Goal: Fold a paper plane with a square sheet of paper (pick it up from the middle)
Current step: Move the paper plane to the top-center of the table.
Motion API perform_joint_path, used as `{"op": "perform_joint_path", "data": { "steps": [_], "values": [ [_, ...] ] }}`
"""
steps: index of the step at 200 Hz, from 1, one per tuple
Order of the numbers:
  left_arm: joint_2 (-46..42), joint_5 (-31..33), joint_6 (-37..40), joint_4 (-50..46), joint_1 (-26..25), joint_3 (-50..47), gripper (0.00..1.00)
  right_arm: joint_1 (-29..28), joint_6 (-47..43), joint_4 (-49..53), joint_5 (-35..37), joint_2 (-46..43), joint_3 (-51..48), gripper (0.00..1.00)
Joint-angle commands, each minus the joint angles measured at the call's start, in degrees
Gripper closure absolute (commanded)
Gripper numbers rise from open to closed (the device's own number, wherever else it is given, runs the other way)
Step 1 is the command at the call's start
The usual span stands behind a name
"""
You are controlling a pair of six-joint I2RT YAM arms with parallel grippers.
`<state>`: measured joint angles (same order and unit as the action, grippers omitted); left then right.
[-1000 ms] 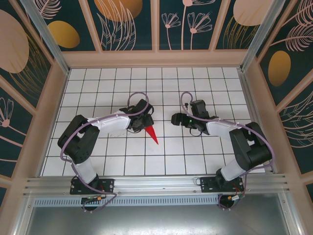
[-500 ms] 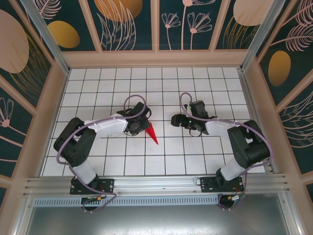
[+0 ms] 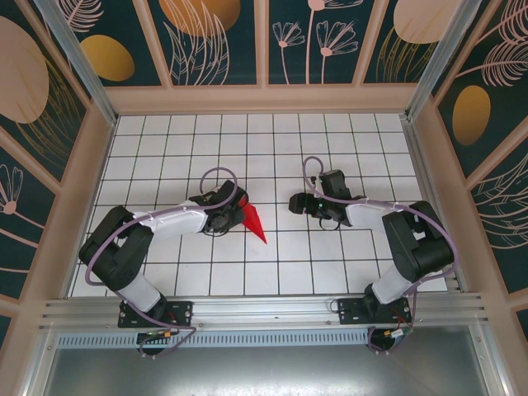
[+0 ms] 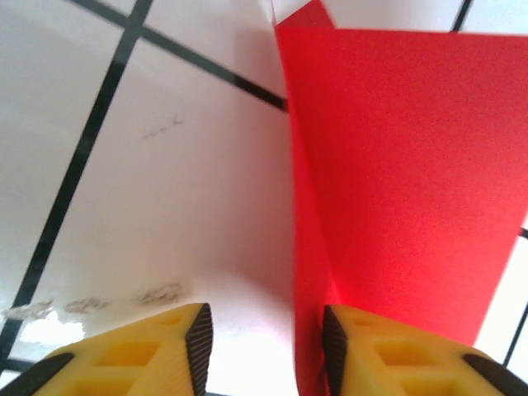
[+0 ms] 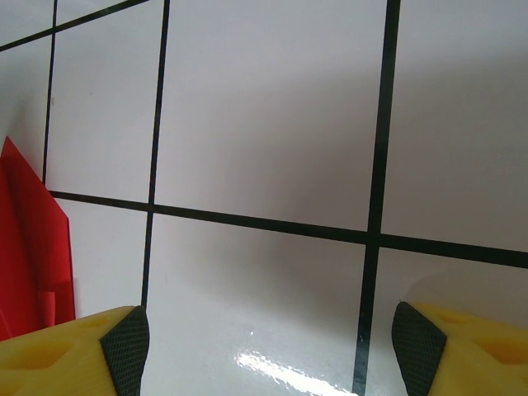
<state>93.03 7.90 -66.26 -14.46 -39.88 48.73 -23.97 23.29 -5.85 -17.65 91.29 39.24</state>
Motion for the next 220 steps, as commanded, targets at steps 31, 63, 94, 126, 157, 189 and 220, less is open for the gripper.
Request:
{"op": "perform_joint_path", "data": {
  "steps": [31, 63, 94, 126, 157, 189, 220],
  "values": [
    [-1.3, 2.8, -1.2, 6.1, 0.0, -1.4, 0.76, 0.1, 0.8, -0.5, -0.8, 1.2, 1.2, 0.21],
    [-1.9, 3.8, 0.3, 6.5, 0.0, -0.6, 0.96, 0.0, 0.8, -0.4, -0.3, 0.9, 1.2, 0.21],
    [-3.6, 1.2, 5.0, 7.7, 0.0, 2.8, 1.0, 0.5, 1.3, -1.1, 1.4, -1.2, 0.3, 0.22],
    [-4.8, -7.2, 10.5, 12.4, 0.0, 6.6, 1.0, 2.4, 2.1, -2.3, 2.1, -6.5, -1.1, 0.21],
    [-3.8, -14.8, 12.9, 20.3, 0.0, 7.8, 1.0, 3.6, 2.7, -0.9, 2.2, -12.6, -1.2, 0.21],
    [0.0, -18.2, 12.6, 26.9, 0.0, 5.7, 1.0, 3.8, 4.5, -0.9, 1.1, -16.6, -1.9, 0.21],
    [3.9, -18.0, 12.6, 30.2, 0.1, 3.2, 1.0, 3.3, 6.2, -3.1, -2.1, -16.7, -3.9, 0.22]
  ]
}}
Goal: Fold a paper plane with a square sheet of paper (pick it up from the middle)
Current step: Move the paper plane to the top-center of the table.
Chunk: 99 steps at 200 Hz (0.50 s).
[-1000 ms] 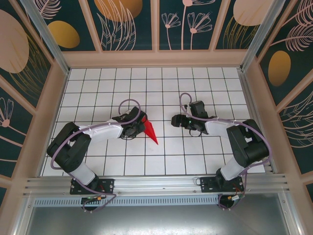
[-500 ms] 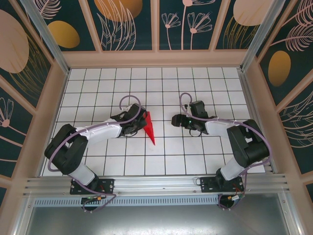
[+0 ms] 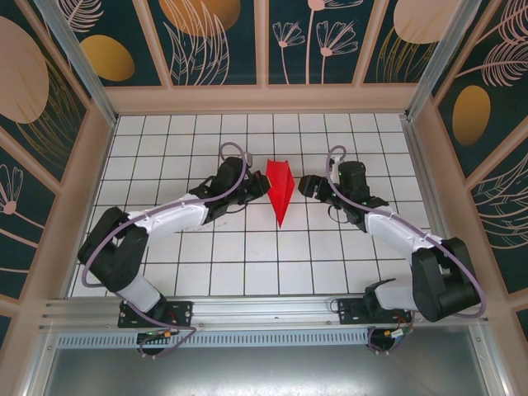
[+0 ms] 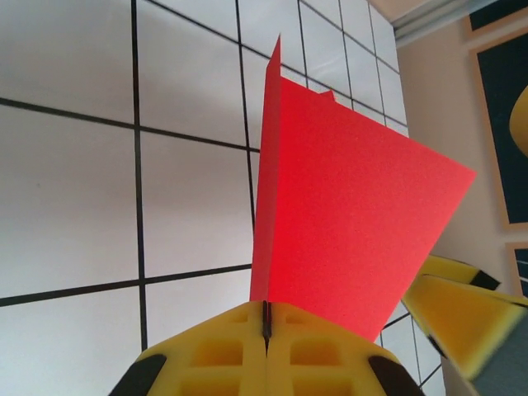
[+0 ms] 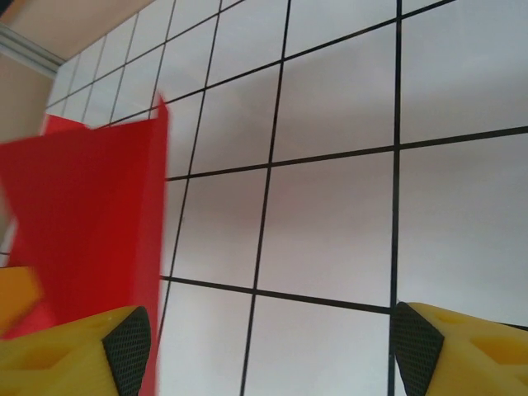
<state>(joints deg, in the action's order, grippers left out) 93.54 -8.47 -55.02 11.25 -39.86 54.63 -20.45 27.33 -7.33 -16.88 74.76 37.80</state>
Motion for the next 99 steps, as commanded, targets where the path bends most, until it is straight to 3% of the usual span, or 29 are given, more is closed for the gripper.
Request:
{"op": "perform_joint_path", "data": {
  "steps": [1, 51, 99],
  "values": [
    [3.4, -1.6, 1.3, 4.5, 0.1, -2.8, 1.0, -0.3, 2.2, -1.7, -3.0, -0.2, -2.5, 0.22],
    [6.0, 0.8, -0.9, 7.2, 0.6, -8.7, 1.0, -5.5, 1.9, -1.8, -2.4, 3.4, -2.3, 0.28],
    [1.6, 1.5, -2.8, 9.0, 2.1, -14.6, 1.0, -14.8, 0.1, -0.7, 0.2, 10.2, 2.6, 0.44]
  ]
}}
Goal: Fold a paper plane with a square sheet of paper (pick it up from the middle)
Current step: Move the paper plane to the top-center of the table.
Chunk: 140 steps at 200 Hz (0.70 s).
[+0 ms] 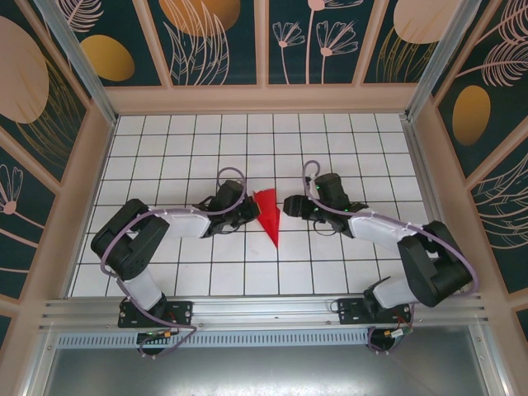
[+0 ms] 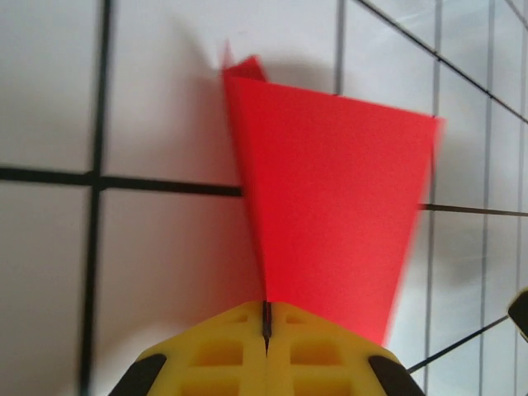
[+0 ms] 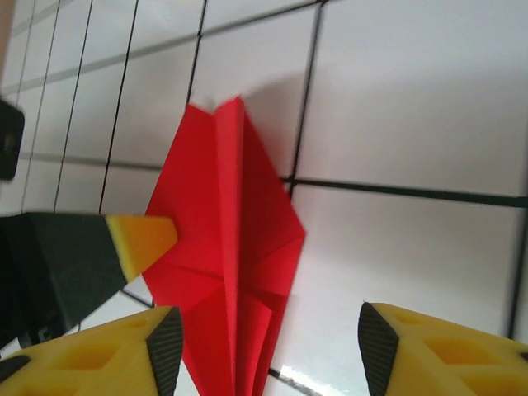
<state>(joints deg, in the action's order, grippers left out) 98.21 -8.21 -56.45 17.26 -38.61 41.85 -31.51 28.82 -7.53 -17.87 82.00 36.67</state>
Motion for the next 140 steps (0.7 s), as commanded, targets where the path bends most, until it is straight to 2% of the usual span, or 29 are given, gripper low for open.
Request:
{"op": "perform_joint_path", "data": {
  "steps": [1, 17, 50, 90, 140],
  "values": [
    [-3.1, 1.3, -1.4, 3.1, 0.9, -1.9, 1.0, -3.9, -1.4, -0.4, 1.2, 3.1, 3.9, 0.45],
    [-3.6, 1.2, -1.7, 3.3, 1.1, -3.0, 1.0, -6.0, -2.1, -0.1, 0.7, 5.8, 5.8, 0.49],
    [-3.9, 1.3, -2.0, 3.7, 1.3, -4.2, 1.0, -8.4, -3.0, 1.5, 1.1, 9.9, 9.0, 0.5],
    [-3.6, 0.8, -1.7, 3.8, 1.4, -4.1, 1.0, -10.2, -3.5, 2.0, 2.0, 10.5, 9.9, 0.57],
    [-3.1, 0.2, -1.9, 4.3, 1.4, -4.3, 1.0, -10.4, -2.9, 3.2, 2.5, 13.0, 10.9, 0.56]
  ]
}}
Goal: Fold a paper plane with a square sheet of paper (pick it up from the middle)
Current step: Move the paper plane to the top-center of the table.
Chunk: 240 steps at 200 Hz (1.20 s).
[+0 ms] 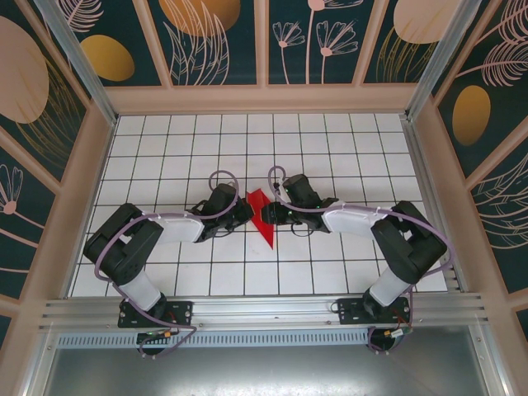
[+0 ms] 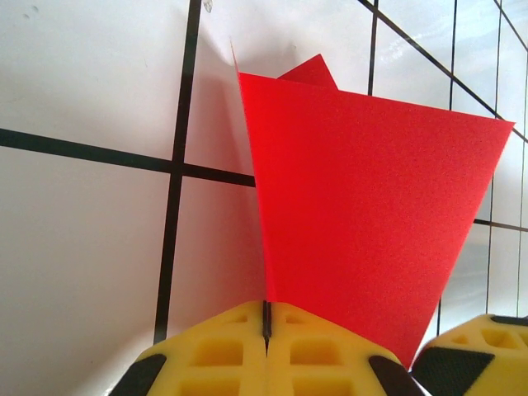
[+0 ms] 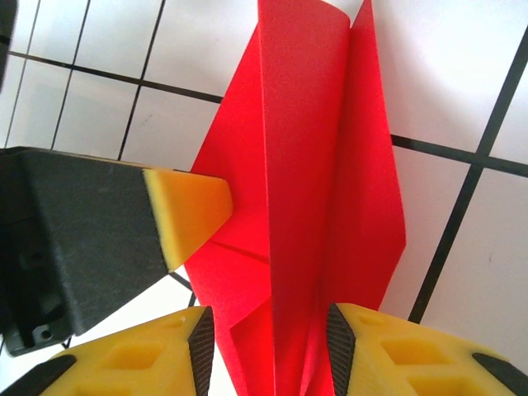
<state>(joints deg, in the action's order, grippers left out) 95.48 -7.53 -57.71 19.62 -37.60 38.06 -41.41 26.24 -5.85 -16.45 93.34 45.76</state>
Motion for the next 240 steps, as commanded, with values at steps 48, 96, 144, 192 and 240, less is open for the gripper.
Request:
{"op": "perform_joint_path", "data": {
  "steps": [48, 96, 144, 192, 240],
  "values": [
    [-0.5, -0.3, -0.6, 2.0, 0.3, -0.5, 1.0, -0.6, -0.6, 2.3, 0.4, 2.8, 2.8, 0.52],
    [-0.5, -0.3, -0.6, 2.0, 0.4, -0.7, 1.0, -1.5, 1.1, 2.7, -1.9, 2.6, 1.9, 0.47],
    [-0.4, -0.5, -0.6, 2.2, 0.4, -0.6, 1.0, -3.0, 2.8, 3.7, -0.3, 3.3, 1.8, 0.43],
    [-0.6, -0.7, -0.6, 2.2, 0.4, -0.8, 1.0, -3.3, 5.7, 5.8, 3.7, 5.5, 3.6, 0.49],
    [-0.9, -0.7, -0.5, 2.2, 0.4, -0.9, 1.0, -3.4, 6.6, 7.3, 5.1, 6.8, 4.8, 0.58]
  ]
}}
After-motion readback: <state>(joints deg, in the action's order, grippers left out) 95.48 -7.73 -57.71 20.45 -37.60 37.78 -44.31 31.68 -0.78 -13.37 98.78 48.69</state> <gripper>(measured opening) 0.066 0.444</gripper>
